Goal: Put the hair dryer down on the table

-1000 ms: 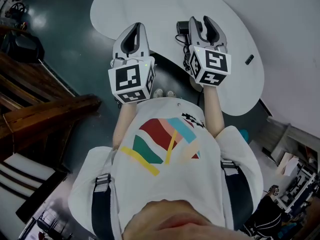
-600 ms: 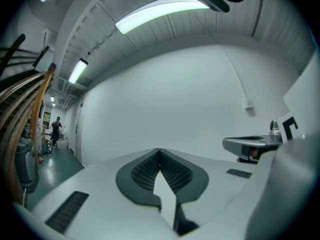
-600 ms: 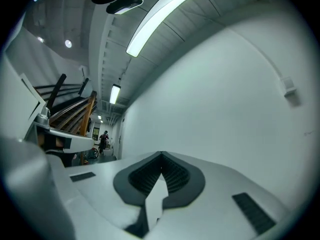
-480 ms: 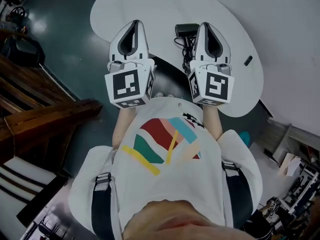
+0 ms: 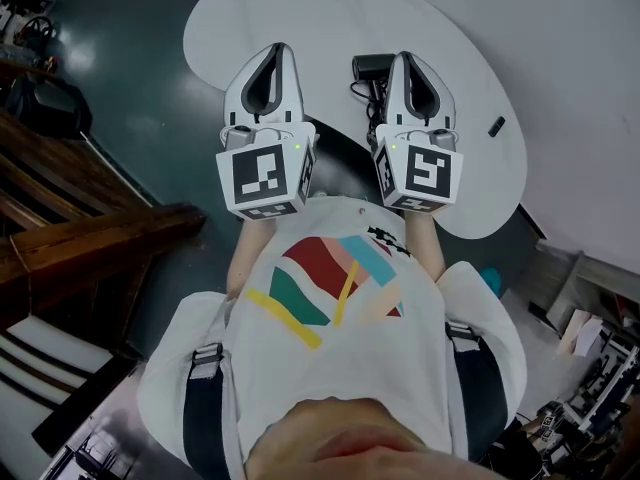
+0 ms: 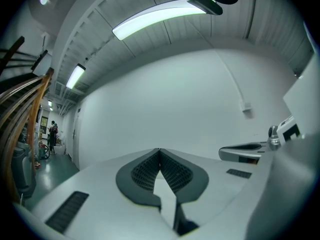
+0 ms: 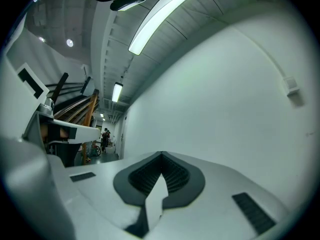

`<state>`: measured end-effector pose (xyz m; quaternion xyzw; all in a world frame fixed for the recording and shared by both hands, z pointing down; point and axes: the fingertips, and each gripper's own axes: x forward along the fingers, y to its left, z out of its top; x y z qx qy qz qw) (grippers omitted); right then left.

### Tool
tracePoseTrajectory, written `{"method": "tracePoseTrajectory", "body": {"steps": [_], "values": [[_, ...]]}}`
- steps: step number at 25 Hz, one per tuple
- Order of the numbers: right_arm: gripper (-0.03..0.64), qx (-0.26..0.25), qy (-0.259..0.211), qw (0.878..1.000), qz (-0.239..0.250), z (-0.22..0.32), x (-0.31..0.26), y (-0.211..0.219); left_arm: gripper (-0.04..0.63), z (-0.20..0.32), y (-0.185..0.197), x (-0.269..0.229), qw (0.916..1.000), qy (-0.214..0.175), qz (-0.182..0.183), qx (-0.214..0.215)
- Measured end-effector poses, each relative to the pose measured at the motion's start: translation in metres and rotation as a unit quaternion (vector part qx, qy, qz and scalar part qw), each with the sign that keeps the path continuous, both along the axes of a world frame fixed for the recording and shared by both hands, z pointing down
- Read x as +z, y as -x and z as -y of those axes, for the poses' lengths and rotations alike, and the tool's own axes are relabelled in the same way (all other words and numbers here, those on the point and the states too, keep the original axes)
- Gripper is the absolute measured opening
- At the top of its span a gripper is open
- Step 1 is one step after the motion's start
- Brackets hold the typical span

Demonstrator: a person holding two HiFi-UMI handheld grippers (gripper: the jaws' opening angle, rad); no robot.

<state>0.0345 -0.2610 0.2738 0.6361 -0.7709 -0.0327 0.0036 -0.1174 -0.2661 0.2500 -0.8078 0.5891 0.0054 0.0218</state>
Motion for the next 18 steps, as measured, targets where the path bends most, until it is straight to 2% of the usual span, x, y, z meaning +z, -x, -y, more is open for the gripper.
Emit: {"method": "tracePoseTrajectory", "body": {"steps": [18], "values": [[0.009, 0.004, 0.004, 1.0, 0.006, 0.0048, -0.0013, -0.0044, 0.015, 0.0037, 0.0028, -0.0034, 1.0, -0.003, 0.001, 0.0]]}}
